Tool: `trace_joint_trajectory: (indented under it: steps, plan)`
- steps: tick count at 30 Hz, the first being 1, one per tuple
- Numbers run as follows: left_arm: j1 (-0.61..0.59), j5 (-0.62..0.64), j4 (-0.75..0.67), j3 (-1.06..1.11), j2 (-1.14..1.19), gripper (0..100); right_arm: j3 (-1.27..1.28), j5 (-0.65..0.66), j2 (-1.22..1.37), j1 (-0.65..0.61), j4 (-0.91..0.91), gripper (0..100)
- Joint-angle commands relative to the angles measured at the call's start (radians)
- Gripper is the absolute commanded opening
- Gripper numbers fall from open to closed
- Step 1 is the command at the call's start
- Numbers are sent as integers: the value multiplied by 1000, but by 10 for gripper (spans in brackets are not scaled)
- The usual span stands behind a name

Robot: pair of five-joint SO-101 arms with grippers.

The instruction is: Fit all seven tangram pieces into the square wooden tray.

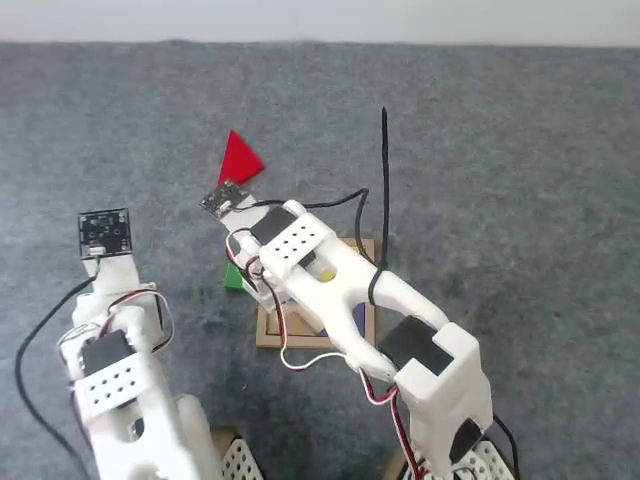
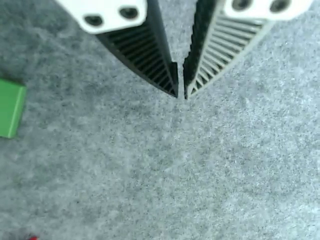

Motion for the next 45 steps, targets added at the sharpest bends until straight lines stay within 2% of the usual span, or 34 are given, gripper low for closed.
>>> trace_joint_trajectory:
  steps: [1, 12, 20, 37, 41, 45]
  plan:
    - [-2, 3, -21, -50, -25, 23, -37, -48, -25, -21, -36, 222]
    - [-2, 3, -21, -50, -25, 23, -35, -204, -10, -25, -127, 190]
    - [-2, 3, -21, -50, -25, 23, -18, -249, 33, -21, -131, 191]
    - [-2, 3, -21, -50, -25, 23, -112, -242, 162, 4, 12, 191]
    - [-2, 3, -21, -50, -25, 23, -106, -178, 163, 8, 39, 191]
    - [-2, 3, -21, -50, -25, 23, -106, -173, 165, 8, 50, 191]
